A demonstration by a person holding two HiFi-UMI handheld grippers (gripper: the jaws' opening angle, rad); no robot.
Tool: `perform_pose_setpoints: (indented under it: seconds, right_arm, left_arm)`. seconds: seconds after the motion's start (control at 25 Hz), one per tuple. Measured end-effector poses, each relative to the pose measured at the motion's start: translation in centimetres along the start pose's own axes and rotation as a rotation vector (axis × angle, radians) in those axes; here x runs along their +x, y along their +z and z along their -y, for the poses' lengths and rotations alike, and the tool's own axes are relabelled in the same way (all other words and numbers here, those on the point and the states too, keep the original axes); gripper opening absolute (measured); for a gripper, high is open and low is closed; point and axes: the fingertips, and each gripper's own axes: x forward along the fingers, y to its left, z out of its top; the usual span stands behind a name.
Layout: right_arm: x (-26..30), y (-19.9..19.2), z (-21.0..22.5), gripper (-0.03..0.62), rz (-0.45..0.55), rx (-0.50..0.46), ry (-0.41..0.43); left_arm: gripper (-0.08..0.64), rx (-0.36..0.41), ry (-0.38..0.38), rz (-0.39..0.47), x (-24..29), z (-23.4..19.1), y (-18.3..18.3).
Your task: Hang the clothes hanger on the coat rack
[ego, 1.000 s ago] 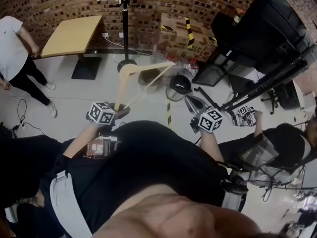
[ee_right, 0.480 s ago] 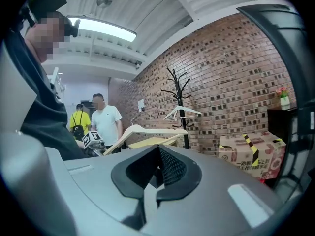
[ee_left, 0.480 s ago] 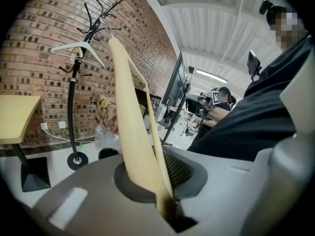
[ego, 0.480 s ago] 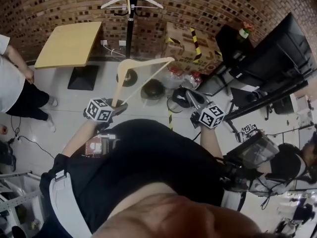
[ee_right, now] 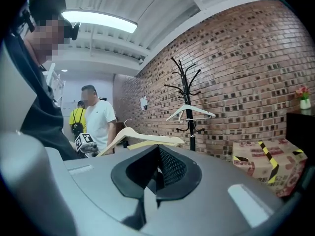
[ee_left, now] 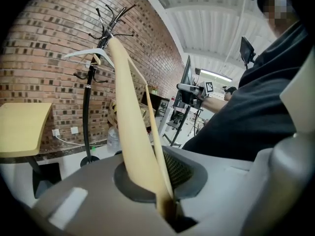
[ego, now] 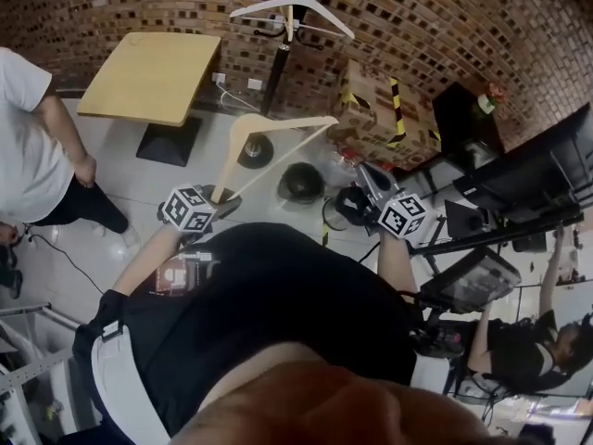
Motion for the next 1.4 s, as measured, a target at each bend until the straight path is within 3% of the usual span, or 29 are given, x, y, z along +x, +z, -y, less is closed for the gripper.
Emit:
perform_pose_setpoints:
  seconds: [0.36, 0.64, 1.04, 1.4]
  right_arm:
    - [5.5, 1.7, 6.2, 0.014, 0.018, -0.008, 0.099]
    - [9.4, 4.3, 15.0, 0.014, 0.022, -0.039, 0.214]
    - [11.9, 7.1, 24.6, 0.014, 0.018, -0.08, 0.341]
    - [13.5, 7.4, 28.0, 0.014, 0.017, -0.061, 0.33]
  left_arm:
    - [0.023, -0.008, 0.08, -0.009, 2.3, -3.0, 2.7]
    - [0.023, -0.025, 0.2, 0.043, 7.1, -5.6, 9.1]
    - [0.023, -0.053, 0.274, 0.111, 15.0, -6.0, 16.9]
    - [0.023, -0.024, 0.275, 0.102, 16.1, -7.4, 20.6]
